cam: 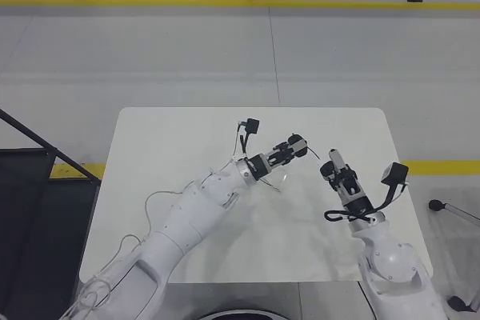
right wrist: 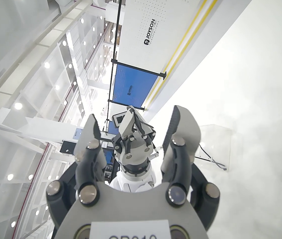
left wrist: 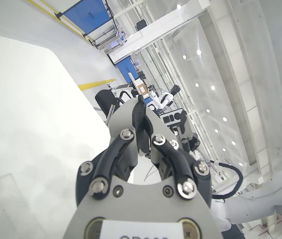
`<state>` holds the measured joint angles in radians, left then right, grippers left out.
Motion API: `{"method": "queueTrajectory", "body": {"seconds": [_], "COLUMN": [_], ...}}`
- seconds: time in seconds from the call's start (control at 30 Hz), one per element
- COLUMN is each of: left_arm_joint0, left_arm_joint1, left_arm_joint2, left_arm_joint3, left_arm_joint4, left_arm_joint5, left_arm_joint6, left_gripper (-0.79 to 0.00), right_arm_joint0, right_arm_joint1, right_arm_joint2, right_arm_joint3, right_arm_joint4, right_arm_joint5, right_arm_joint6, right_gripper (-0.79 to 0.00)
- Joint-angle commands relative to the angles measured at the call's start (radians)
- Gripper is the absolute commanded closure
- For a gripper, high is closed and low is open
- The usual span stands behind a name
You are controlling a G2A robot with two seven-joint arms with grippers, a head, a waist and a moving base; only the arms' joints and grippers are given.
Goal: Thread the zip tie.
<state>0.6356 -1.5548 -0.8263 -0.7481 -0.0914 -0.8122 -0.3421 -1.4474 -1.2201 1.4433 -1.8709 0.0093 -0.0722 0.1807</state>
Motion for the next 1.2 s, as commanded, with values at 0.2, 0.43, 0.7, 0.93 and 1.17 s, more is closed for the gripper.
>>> {"method": "queueTrajectory", "body": {"seconds": [0.2, 0.43, 0.7, 0.93, 1.17], "left_arm_joint0": [0.150, 0.435, 0.534, 0.525, 0.549], "left_arm_joint1": [0.107, 0.193, 0.211, 0.213, 0.222], "left_arm_joint2": [-0.220, -0.468, -0.544, -0.545, -0.583], "left_arm_joint3": [-0.225, -0.613, -0.736, -0.744, -0.756], "left_arm_joint4": [0.155, 0.256, 0.260, 0.269, 0.306], "left_arm_joint5": [0.098, 0.247, 0.252, 0.297, 0.368], "left_arm_joint6": [-0.003, -0.051, -0.061, -0.046, -0.006], "left_gripper": [0.000, 0.000, 0.000, 0.000, 0.000], "right_arm_joint0": [0.051, 0.051, 0.051, 0.115, 0.279], "right_arm_joint1": [0.012, 0.012, 0.012, 0.014, 0.006], "right_arm_joint2": [-0.009, -0.009, -0.010, -0.111, -0.303], "right_arm_joint3": [-0.030, -0.030, -0.031, -0.072, -0.037], "right_arm_joint4": [-0.084, -0.084, -0.085, -0.309, -0.620], "right_arm_joint5": [0.023, 0.023, 0.022, 0.061, 0.142], "right_arm_joint6": [0.200, 0.200, 0.201, 0.273, 0.434], "right_gripper": [-0.785, -0.785, -0.785, -0.785, -0.785]}}
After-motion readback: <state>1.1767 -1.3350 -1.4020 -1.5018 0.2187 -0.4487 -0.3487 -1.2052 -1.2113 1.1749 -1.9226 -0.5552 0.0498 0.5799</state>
